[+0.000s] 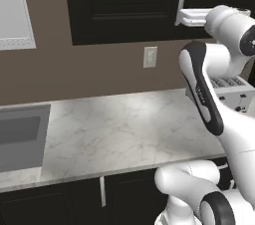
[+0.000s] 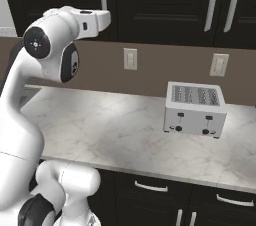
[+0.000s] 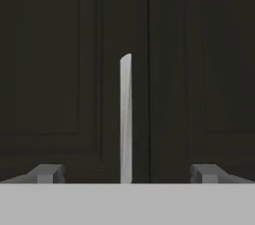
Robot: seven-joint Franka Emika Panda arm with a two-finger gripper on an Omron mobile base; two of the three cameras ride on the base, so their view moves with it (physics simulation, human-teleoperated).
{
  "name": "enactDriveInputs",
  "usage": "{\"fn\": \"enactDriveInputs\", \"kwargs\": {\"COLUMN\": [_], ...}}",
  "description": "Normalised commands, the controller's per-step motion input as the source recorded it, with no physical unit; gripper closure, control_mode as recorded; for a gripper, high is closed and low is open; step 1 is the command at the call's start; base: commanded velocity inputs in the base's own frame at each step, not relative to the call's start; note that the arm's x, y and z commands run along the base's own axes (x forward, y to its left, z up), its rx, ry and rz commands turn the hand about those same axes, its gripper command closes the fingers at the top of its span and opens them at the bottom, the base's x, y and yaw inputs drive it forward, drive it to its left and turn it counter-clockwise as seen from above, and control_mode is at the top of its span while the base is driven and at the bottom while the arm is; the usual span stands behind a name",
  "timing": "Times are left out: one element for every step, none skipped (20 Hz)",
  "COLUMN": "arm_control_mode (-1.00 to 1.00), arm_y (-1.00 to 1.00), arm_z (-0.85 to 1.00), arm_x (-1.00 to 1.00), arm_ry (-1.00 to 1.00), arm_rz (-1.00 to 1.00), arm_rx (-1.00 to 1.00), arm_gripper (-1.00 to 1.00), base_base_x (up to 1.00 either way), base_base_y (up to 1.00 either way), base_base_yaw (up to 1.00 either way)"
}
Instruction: Open the cabinet and move the ladle to the pot. Then close the cabinet.
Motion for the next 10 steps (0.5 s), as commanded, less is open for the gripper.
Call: {"fn": "enactDriveInputs", "kwargs": {"arm_control_mode": [-1.0,-1.0,-1.0,-1.0,-1.0,-1.0,-1.0,-1.0,-1.0,-1.0], "arm_y": [0.0,0.0,0.0,0.0,0.0,0.0,0.0,0.0,0.0,0.0], "arm_z": [0.05,0.04,0.01,0.03,0.04,0.0,0.02,0.03,0.01,0.03], "arm_x": [0.25,0.29,0.33,0.36,0.35,0.41,0.42,0.41,0.41,0.41], "arm_ry": [0.0,0.0,0.0,0.03,0.03,0.03,0.02,0.02,0.03,0.04], "arm_rz": [0.0,0.0,0.0,0.0,0.0,0.0,0.0,0.0,0.0,0.0], "arm_rx": [0.0,0.01,0.01,0.02,0.01,0.01,0.02,0.03,0.02,0.03], "arm_gripper": [-1.0,-1.0,-1.0,-1.0,-1.0,-1.0,-1.0,-1.0,-1.0,-1.0], "base_base_x": [0.0,0.0,0.0,0.0,0.0,0.0,0.0,0.0,0.0,0.0], "base_base_y": [0.0,0.0,0.0,0.0,0.0,0.0,0.0,0.0,0.0,0.0], "base_base_yaw": [0.0,0.0,0.0,0.0,0.0,0.0,0.0,0.0,0.0,0.0]}}
